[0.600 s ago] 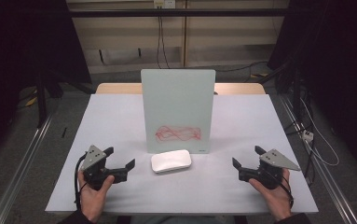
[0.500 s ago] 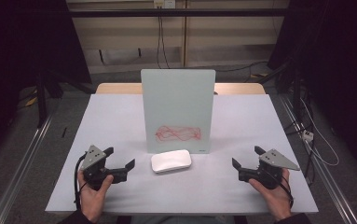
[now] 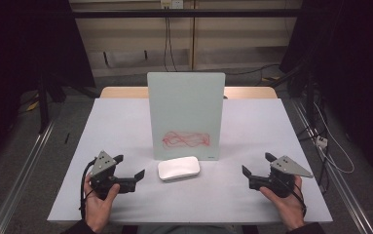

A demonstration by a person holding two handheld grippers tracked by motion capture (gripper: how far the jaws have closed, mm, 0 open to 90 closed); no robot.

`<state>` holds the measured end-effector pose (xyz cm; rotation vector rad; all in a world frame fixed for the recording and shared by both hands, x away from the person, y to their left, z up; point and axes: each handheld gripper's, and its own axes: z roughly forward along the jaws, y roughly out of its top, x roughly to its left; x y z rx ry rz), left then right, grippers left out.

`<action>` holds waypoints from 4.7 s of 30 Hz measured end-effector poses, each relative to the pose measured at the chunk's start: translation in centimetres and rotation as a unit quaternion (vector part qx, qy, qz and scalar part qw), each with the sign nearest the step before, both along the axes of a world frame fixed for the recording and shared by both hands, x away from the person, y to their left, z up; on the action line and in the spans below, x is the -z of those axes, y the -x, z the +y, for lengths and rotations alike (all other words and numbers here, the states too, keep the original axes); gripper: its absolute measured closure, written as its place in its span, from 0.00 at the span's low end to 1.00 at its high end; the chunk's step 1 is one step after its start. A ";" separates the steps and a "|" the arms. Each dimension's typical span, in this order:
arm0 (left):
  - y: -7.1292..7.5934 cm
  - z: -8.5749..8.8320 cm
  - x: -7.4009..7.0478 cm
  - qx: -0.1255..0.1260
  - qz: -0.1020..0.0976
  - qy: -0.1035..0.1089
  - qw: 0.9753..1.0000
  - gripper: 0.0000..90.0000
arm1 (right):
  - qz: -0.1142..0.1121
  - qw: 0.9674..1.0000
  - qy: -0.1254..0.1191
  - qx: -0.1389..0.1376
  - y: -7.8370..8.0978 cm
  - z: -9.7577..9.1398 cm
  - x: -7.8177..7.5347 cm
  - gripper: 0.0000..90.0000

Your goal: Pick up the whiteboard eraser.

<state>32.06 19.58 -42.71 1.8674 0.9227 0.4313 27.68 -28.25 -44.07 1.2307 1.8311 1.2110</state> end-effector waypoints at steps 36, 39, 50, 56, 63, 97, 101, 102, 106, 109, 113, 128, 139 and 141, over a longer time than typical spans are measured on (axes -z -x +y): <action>-1.4 -4.4 -1.4 0.153 0.051 -0.053 0.986 0.08 | 0.003 1.000 -0.002 -0.005 -0.1 0.2 0.0 0.07; -1.5 -4.9 -1.4 0.156 0.048 -0.064 0.984 0.05 | 0.003 1.000 -0.003 -0.005 -0.2 0.2 0.0 0.07; -2.2 -6.4 -1.9 0.197 0.058 -0.085 0.975 0.07 | 0.006 1.000 -0.002 -0.008 -0.2 0.2 0.0 0.07; -3.2 -8.2 -1.6 0.212 0.070 -0.106 0.969 0.08 | 0.007 1.000 -0.003 -0.011 -0.2 0.3 0.0 0.08; -3.9 -9.3 -0.9 0.236 0.089 -0.128 0.959 0.11 | 0.007 1.000 -0.002 -0.012 -0.2 0.3 0.0 0.08; -7.2 -14.9 1.0 0.316 0.086 -0.234 0.915 0.22 | 0.006 1.000 -0.001 -0.018 -0.2 0.3 0.0 0.08; -7.3 -14.8 1.1 0.311 0.083 -0.229 0.919 0.25 | 0.007 1.000 -0.002 -0.018 -0.2 0.3 0.0 0.08; -7.4 -14.7 1.1 0.309 0.082 -0.229 0.919 0.30 | 0.006 1.000 -0.001 -0.018 -0.2 0.3 0.0 0.08; -7.6 -14.5 1.3 0.315 0.089 -0.233 0.916 0.30 | 0.006 1.000 -0.002 -0.018 -0.2 0.3 0.0 0.07; -7.6 -14.5 1.3 0.319 0.086 -0.238 0.913 0.30 | 0.006 1.000 -0.002 -0.018 -0.2 0.3 0.0 0.07; -7.6 -14.6 1.6 0.317 0.089 -0.238 0.914 0.30 | 0.007 1.000 -0.001 -0.017 -0.2 0.3 0.0 0.07; -7.5 -14.4 1.3 0.332 0.086 -0.249 0.906 0.34 | 0.008 1.000 -0.003 -0.020 -0.2 0.4 0.0 0.07; -7.1 -14.3 0.7 0.338 0.081 -0.245 0.905 0.34 | 0.008 1.000 -0.002 -0.019 -0.2 0.4 0.0 0.07; -6.8 -14.3 0.6 0.343 0.079 -0.248 0.903 0.34 | 0.007 1.000 -0.002 -0.019 -0.2 0.4 0.0 0.07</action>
